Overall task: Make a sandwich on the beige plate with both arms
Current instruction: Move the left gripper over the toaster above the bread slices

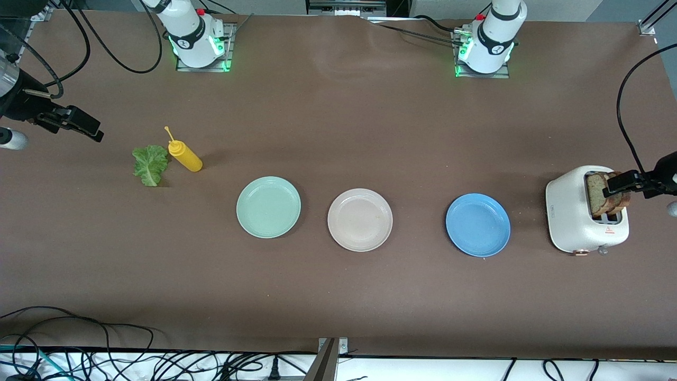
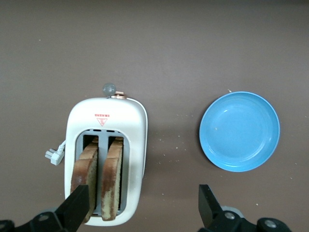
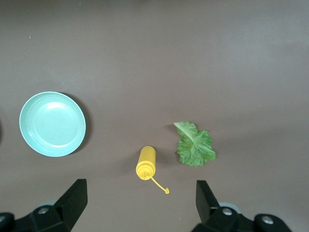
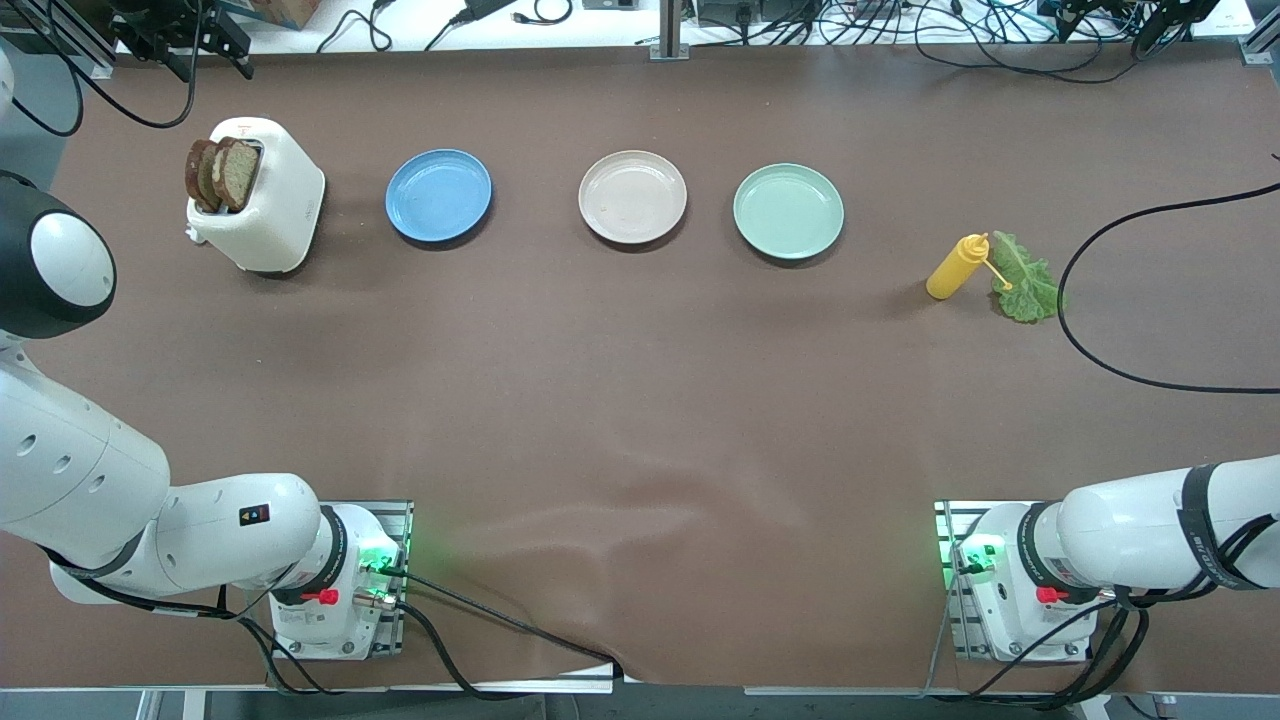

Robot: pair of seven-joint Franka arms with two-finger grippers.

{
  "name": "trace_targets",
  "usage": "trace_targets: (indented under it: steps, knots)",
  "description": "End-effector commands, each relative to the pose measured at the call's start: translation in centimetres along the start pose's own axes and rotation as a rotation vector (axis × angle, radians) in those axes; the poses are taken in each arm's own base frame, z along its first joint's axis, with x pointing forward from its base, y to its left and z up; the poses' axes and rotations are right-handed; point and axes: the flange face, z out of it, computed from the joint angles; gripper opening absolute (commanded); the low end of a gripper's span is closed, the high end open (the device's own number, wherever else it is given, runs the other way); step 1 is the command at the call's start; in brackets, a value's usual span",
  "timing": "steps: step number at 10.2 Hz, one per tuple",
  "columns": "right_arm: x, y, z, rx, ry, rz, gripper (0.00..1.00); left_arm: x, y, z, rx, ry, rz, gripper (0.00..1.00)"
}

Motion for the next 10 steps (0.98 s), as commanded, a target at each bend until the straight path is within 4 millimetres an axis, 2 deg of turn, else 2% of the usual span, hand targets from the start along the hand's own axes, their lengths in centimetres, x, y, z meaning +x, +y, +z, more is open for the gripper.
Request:
trace_targets:
  steps: [1,4,8,9,10]
  knots:
    - [-0.2,0.0,-0.1,0.007,-0.010,-0.004,1.00,0.4,-2.2,1.1,0.016,0.006,0.036,1.00]
    - [-0.2,-0.1,0.0,0.006,-0.013,-0.005,1.00,0.6,-2.9,3.3,0.008,-0.012,0.044,1.00]
    - [-0.2,0.1,0.1,0.006,-0.016,-0.004,1.00,0.8,-3.0,3.6,0.013,-0.005,0.044,1.00]
    - [-0.1,0.2,0.1,0.006,-0.014,-0.001,1.00,0.7,-3.7,3.7,0.012,-0.003,0.035,1.00]
    - [-0.2,0.2,0.1,0.005,-0.017,-0.002,1.00,1.0,-3.8,4.6,0.009,-0.006,0.034,1.00]
